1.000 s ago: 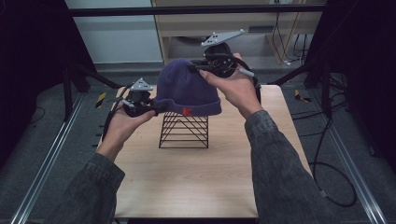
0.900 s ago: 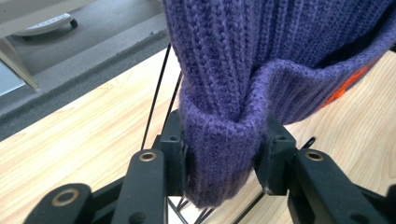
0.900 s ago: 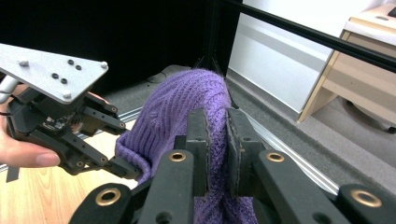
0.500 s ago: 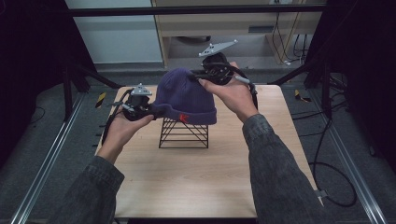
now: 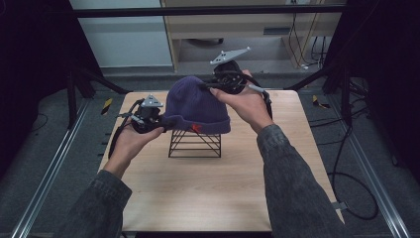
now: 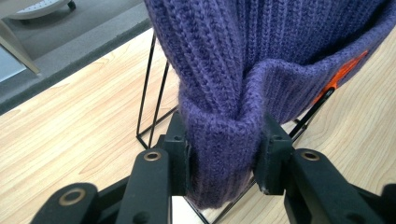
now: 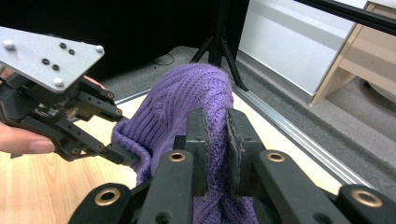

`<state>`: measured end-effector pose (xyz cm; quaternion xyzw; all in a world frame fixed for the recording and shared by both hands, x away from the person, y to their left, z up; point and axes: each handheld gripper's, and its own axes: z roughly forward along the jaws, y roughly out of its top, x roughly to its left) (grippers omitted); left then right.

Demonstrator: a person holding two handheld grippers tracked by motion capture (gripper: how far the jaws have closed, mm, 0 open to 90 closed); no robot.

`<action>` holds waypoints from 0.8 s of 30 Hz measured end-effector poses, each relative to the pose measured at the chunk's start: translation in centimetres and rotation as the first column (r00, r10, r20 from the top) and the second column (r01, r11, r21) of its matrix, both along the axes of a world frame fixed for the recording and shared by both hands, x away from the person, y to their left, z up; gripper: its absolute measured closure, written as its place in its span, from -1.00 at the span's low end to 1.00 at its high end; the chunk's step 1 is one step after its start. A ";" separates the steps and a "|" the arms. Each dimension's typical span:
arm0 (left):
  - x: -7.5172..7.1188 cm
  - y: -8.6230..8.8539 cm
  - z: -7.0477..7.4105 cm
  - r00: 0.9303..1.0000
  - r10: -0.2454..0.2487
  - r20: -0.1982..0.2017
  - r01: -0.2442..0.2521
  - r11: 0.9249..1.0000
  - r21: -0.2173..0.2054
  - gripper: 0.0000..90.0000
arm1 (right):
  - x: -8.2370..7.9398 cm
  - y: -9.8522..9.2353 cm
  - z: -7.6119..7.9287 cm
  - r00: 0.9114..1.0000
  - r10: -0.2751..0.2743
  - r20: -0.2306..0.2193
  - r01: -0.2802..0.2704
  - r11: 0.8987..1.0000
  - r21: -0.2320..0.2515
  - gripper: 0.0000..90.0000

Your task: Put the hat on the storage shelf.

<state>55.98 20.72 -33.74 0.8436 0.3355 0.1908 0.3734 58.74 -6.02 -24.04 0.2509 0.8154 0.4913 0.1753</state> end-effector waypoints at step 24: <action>0.0 0.8 -1.8 0.999 0.010 -0.031 -0.011 1.000 -0.020 0.41 | -0.1 0.5 -1.3 1.000 0.004 -0.027 -0.005 0.999 -0.045 0.77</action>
